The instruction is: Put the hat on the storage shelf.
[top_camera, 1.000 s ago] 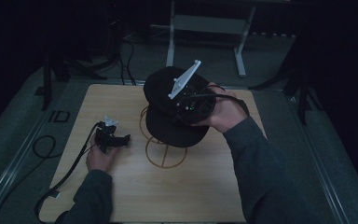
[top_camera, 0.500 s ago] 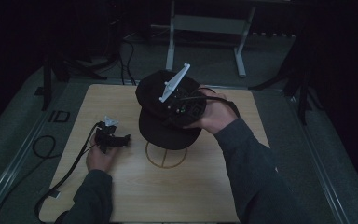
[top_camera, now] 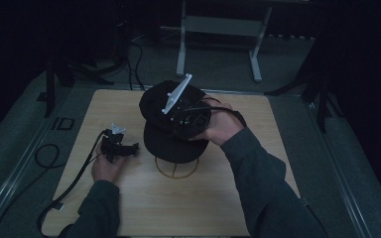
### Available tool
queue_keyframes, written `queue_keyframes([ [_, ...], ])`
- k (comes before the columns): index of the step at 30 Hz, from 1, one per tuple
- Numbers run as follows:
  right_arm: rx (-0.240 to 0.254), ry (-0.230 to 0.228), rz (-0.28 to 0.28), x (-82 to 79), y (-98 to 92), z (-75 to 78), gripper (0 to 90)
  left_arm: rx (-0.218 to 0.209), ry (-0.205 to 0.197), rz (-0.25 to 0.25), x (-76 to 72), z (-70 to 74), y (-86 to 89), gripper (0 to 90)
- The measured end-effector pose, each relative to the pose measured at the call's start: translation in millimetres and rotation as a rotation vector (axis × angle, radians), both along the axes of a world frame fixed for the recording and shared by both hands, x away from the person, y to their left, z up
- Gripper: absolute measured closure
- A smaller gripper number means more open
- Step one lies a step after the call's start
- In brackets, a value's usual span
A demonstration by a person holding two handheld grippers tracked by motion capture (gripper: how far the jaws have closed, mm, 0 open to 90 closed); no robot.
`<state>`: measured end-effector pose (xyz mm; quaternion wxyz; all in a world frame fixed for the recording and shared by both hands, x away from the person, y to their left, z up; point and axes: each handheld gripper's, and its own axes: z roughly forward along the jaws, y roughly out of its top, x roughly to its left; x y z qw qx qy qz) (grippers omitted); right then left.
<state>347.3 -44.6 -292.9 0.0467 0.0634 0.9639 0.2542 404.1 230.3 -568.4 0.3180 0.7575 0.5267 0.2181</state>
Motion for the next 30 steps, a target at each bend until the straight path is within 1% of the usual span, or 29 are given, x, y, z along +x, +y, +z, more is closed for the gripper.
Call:
queue_keyframes([
  [9,-0.002,0.015,0.002,2.9,5.1,-5.5,77.7,0.001,0.001,-0.001,-0.1,0.1,0.1,13.8],
  [13,-0.016,0.020,0.001,3.2,7.5,-8.1,76.0,0.001,0.001,-0.001,-0.1,0.1,0.1,13.8],
  [16,-0.028,0.021,0.010,3.5,8.3,-10.1,75.5,0.002,0.001,-0.002,0.0,0.1,0.2,13.8],
  [22,-0.027,0.026,0.009,4.2,8.5,-13.3,75.0,0.002,0.003,-0.003,0.0,0.2,0.3,13.8],
  [27,-0.042,0.026,0.015,3.7,11.0,-16.1,72.4,0.001,0.003,-0.002,0.0,0.2,0.1,13.8],
  [30,-0.041,0.041,0.017,4.6,11.1,-17.9,71.5,0.000,0.003,-0.002,-0.1,0.2,0.1,13.8],
])
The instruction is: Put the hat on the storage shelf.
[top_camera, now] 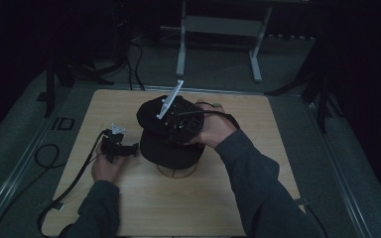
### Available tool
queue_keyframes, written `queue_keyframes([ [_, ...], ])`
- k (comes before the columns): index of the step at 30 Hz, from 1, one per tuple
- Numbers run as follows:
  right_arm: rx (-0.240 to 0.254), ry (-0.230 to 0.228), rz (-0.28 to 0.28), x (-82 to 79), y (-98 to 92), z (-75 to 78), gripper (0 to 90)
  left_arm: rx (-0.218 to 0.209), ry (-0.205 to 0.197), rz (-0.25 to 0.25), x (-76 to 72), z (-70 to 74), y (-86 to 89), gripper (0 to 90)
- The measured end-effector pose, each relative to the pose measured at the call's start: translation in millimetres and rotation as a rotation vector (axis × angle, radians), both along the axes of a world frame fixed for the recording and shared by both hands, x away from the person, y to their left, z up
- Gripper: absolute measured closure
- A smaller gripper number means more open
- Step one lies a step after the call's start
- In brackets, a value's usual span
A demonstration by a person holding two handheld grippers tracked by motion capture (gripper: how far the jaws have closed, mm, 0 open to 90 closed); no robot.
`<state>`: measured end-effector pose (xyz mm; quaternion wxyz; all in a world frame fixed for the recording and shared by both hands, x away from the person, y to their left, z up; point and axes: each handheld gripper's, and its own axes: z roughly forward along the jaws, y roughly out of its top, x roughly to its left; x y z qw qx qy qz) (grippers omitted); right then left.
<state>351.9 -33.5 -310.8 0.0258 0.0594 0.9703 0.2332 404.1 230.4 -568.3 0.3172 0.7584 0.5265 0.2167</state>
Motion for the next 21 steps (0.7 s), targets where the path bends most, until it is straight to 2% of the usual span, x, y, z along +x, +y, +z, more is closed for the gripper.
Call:
queue_keyframes([
  [2,-0.001,0.005,-0.001,0.9,-0.7,-0.9,73.8,0.000,0.000,0.000,0.0,0.0,0.0,13.8],
  [8,-0.007,0.018,0.008,2.5,-0.3,-4.8,73.3,0.000,0.000,0.000,0.0,0.0,0.1,13.8],
  [15,0.006,0.036,0.010,3.2,-0.2,-4.2,67.5,0.000,0.000,0.000,0.0,0.0,0.0,13.8],
  [21,0.011,0.037,0.008,3.8,-0.3,-2.8,66.7,-0.002,-0.001,0.002,0.0,-0.1,-0.2,13.8],
])
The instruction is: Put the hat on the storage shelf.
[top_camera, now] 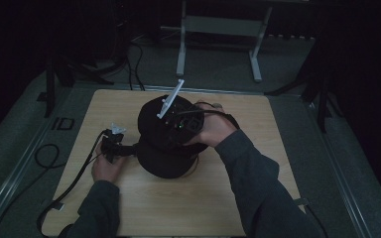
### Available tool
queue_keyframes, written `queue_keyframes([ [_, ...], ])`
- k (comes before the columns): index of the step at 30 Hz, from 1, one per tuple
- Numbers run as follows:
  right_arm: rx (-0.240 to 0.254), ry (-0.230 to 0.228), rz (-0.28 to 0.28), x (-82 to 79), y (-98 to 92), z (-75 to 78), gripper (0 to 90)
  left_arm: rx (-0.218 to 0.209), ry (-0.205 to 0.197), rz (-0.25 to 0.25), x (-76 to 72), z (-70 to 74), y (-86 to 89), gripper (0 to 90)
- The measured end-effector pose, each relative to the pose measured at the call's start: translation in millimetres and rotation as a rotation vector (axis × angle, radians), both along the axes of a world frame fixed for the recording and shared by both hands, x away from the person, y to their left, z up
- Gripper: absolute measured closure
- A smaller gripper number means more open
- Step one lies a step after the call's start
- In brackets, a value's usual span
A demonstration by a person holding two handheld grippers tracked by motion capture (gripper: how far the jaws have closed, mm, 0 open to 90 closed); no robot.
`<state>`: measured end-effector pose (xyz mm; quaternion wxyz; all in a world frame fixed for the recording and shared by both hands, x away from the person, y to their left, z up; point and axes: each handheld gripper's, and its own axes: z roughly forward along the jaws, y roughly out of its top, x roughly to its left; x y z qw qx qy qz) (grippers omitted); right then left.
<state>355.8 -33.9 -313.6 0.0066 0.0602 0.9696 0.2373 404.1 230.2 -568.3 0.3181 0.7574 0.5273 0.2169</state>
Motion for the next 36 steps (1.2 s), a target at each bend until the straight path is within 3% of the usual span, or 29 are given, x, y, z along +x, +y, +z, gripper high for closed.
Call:
queue_keyframes([
  [11,0.028,-0.030,-0.018,0.6,-5.3,5.8,68.0,-0.001,0.000,0.000,0.0,-0.1,0.0,13.8],
  [15,0.044,-0.052,-0.046,1.5,-12.4,11.4,75.3,0.000,-0.001,0.000,0.0,-0.1,0.0,13.8],
  [19,0.035,-0.062,-0.067,2.9,-20.5,14.2,82.3,-0.001,0.000,0.000,0.0,-0.1,0.0,13.7],
  [36,-0.004,-0.068,-0.132,4.8,-53.9,12.2,85.5,0.000,0.000,0.000,0.0,0.0,0.0,13.8],
])
